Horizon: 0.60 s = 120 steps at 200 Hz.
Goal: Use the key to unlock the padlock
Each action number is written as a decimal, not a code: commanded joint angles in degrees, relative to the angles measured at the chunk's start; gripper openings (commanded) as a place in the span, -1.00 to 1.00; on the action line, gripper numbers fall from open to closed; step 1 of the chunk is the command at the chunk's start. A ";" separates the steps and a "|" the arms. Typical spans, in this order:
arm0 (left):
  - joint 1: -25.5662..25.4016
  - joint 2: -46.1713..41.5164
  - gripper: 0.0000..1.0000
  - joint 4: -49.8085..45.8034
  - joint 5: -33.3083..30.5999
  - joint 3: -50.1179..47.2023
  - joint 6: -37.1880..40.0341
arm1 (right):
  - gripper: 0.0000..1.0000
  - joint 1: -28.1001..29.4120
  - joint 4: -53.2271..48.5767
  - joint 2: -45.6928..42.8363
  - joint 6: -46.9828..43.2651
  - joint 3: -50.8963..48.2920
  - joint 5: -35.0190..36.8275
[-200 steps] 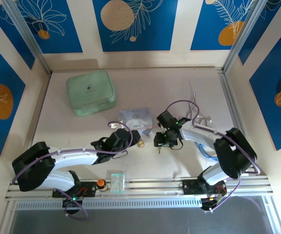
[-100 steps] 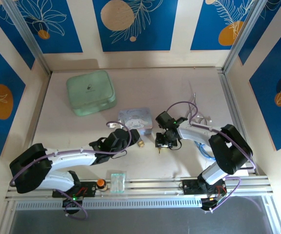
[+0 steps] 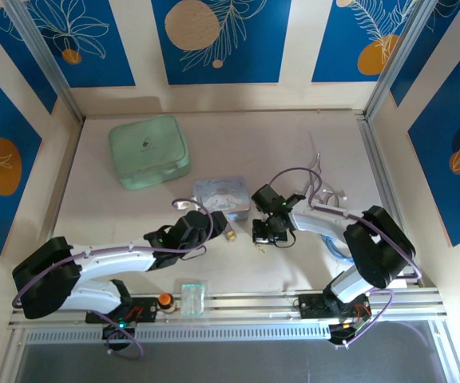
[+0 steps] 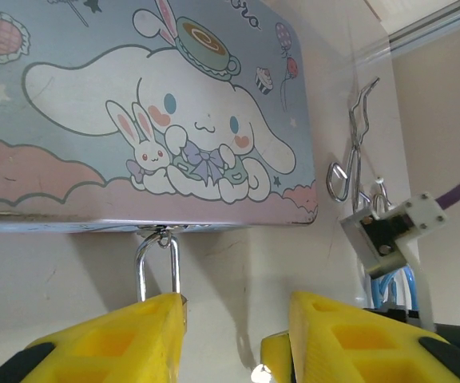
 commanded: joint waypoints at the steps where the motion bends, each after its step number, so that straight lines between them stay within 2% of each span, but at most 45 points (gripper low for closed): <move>1: -0.53 -0.89 -0.22 -0.37 -1.20 -0.55 -0.35 | -0.98 -0.26 -1.33 -3.50 0.57 -0.59 -1.72; 24: -0.62 -0.85 -0.25 1.23 -0.04 -0.88 0.02 | -1.00 -0.27 -1.41 -6.67 1.71 -0.48 -2.21; 43: -0.75 -0.59 -0.25 6.81 3.51 -0.58 4.85 | -1.00 -0.53 1.07 -11.30 3.65 -0.57 -4.53; 57: -0.91 -0.65 -0.19 9.53 4.64 -1.00 3.12 | -1.00 -0.53 2.80 -14.47 4.77 0.16 -5.84; 69: -0.90 -0.90 0.01 12.06 5.48 -2.33 -2.72 | -1.00 -0.62 4.51 -16.78 5.46 0.65 -6.82; 98: -1.87 -2.22 0.44 17.59 7.06 -5.20 -23.06 | -1.00 0.34 9.68 -21.08 5.93 0.74 -8.47; 120: -2.84 -3.82 0.58 14.36 7.23 -6.18 -38.31 | -1.00 2.50 11.58 -22.22 5.66 1.26 -7.16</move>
